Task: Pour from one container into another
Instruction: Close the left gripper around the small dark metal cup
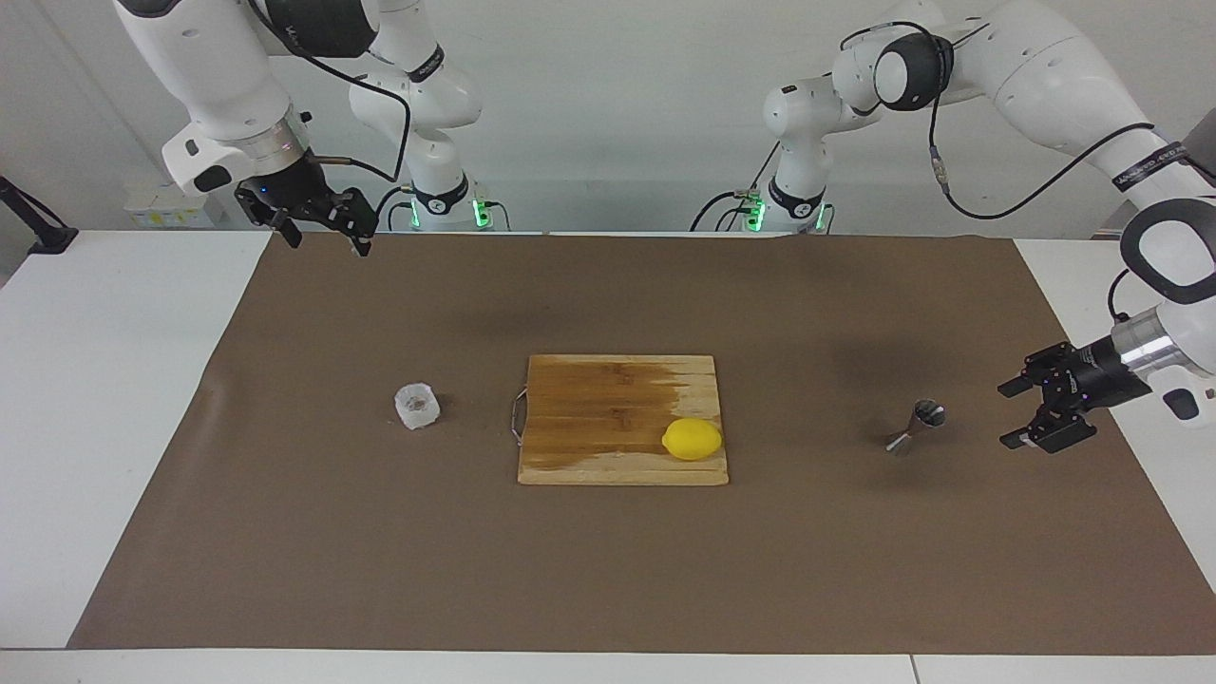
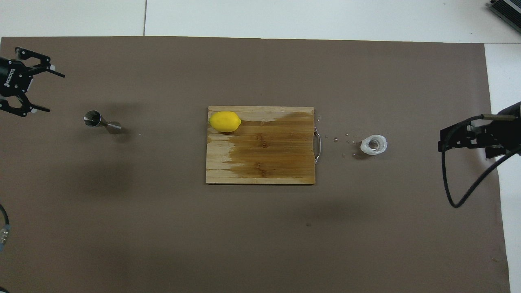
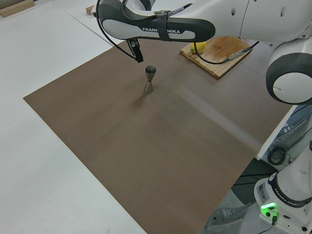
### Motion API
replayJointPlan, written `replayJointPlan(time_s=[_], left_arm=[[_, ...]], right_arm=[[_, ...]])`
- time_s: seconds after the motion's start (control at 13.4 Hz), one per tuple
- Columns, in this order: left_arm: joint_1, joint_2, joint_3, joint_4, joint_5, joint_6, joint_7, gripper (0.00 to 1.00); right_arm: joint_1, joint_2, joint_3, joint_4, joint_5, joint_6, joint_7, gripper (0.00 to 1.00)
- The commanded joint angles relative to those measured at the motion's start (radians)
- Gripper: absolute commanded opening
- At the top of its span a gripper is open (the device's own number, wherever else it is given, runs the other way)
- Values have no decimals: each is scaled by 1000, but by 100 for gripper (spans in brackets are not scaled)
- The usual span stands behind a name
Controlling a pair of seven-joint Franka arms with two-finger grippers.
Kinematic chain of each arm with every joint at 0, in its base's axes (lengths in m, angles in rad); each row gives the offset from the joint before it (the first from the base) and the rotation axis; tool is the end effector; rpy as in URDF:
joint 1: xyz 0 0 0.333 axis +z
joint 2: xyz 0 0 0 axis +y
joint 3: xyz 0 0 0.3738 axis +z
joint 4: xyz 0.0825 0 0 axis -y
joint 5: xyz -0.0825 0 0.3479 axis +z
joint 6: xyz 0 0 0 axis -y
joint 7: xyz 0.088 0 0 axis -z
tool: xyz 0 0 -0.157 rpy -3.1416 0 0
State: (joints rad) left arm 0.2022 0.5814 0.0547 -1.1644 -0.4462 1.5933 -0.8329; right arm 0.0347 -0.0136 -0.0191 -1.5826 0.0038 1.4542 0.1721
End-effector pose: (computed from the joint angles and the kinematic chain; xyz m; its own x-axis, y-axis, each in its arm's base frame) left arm 0.6930 0.1023 0.4655 0.4223 0.8148 -0.3972 0.9059 -0.3943 0.1543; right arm 0.4945 0.0083 0.6250 0.9813 -0.1555 -0.1136 -0.1547 -0.9878 0.0156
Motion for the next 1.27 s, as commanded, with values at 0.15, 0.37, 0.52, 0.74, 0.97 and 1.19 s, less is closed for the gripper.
replayJointPlan(time_s=[0.15,0.37,0.52,0.74,0.97,1.19], left_arm=[[37,9,-4,-147,-127,163,-129,100],[65,-50,-4,-334,-219,235,-146,100],[89,-49,-4,-397,-270,240,-146,100],[95,-60,-6,-464,-334,240,-144,100],[79,-129,-13,-674,-466,351,-121,100],[45,-133,-19,-682,-517,347,-106,100]], right_arm=[[-6,4,-1,7,2,-12,-13,100],[-6,4,-1,7,2,-12,-13,100],[-6,4,-1,7,2,-12,-13,100],[-6,4,-1,7,2,-12,-13,100],[-6,4,-1,7,2,-12,-13,100],[-6,4,-1,7,2,-12,-13,100]])
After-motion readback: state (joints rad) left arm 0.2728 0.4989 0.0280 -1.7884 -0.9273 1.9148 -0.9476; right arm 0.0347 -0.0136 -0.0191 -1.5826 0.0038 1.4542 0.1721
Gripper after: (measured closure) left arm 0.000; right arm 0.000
